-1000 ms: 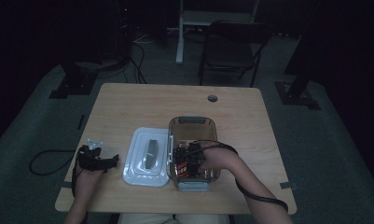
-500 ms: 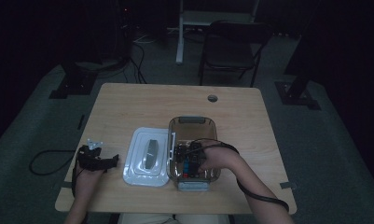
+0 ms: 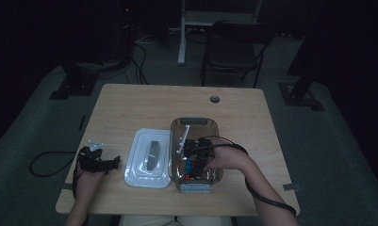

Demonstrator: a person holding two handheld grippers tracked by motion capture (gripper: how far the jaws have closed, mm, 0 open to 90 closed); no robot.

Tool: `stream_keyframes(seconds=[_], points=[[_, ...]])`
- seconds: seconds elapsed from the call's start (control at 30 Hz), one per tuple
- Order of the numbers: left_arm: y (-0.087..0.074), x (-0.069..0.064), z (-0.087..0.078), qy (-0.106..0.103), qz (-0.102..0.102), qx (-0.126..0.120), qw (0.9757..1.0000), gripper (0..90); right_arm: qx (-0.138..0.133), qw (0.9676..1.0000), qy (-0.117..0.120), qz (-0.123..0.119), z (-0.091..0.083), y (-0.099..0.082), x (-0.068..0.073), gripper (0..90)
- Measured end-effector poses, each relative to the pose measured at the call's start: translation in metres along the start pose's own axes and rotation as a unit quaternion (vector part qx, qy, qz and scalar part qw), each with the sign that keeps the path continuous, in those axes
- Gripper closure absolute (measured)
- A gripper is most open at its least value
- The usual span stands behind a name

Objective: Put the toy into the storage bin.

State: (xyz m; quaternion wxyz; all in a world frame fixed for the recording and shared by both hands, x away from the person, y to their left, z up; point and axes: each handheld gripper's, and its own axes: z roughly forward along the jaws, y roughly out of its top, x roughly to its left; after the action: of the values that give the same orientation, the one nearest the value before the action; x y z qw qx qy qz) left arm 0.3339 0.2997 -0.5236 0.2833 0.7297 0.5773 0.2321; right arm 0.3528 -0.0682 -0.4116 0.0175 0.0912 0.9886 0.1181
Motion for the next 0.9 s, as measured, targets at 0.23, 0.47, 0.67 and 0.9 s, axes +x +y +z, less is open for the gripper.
stream_keyframes(seconds=[0.23,0.47,0.67,0.9], points=[[0.0,0.0,0.0,0.0,0.0,0.0,1.0,0.6,-0.054,0.9982,-0.01,0.021,-0.006,-0.013,-0.003,20.1],[0.0,0.0,0.0,0.0,0.0,0.0,1.0,0.6,-0.115,0.9924,-0.019,0.041,-0.014,-0.025,-0.004,13.1],[0.0,0.0,0.0,0.0,0.0,0.0,1.0,0.6,-0.174,0.9814,-0.032,0.074,-0.022,-0.036,-0.005,11.6],[0.0,0.0,0.0,0.0,0.0,0.0,1.0,0.6,-0.241,0.9629,-0.049,0.11,-0.032,-0.054,-0.01,11.4]])
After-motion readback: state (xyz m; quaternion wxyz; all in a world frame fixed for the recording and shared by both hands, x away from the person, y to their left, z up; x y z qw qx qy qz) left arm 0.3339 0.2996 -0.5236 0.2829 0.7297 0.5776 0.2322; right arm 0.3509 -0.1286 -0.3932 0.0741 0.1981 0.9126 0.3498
